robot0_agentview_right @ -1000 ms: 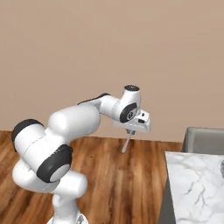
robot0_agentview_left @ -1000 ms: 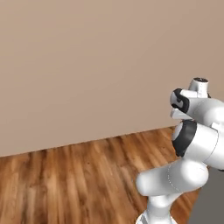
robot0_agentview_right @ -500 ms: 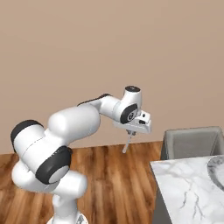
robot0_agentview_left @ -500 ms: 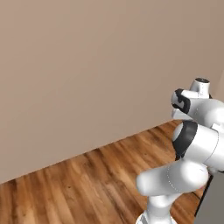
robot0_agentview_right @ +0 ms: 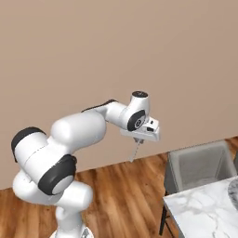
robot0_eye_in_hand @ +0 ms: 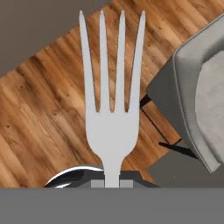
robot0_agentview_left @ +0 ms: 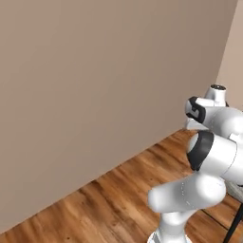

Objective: Take the fork and place it on the left side of the plate. Then take the spoon and place it on the right side of the plate. Make sure they're directly next to the plate.

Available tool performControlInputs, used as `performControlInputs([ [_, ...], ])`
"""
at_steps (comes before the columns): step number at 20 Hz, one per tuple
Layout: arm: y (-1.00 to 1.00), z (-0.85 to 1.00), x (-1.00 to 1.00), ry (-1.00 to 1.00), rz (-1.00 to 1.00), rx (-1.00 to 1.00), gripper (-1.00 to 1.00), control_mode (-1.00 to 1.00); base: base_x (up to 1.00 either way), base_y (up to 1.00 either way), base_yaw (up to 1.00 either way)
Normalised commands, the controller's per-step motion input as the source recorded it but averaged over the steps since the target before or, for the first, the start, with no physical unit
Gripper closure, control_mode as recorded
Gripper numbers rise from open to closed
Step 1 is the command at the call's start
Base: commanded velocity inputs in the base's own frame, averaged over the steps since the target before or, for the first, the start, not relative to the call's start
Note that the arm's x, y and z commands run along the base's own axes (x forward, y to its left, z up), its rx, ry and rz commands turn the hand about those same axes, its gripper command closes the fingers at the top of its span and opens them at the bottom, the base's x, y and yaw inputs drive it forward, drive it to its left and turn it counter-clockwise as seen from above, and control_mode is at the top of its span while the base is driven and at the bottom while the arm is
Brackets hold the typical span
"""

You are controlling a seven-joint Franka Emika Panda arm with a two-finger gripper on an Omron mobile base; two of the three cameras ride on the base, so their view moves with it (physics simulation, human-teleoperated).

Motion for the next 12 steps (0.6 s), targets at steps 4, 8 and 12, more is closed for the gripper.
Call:
performControlInputs([
  [4, 0.0, 0.0, 0.0, 0.0, 0.0, 0.0, 1.0, 1.0, 0.5, 0.36, -0.54],
  [8, 0.0, 0.0, 0.0, 0.0, 0.0, 0.0, 1.0, 1.0, 0.51, 0.37, -0.54],
  [12, 0.0, 0.0, 0.0, 0.0, 0.0, 0.0, 1.0, 1.0, 0.51, 0.37, -0.54],
])
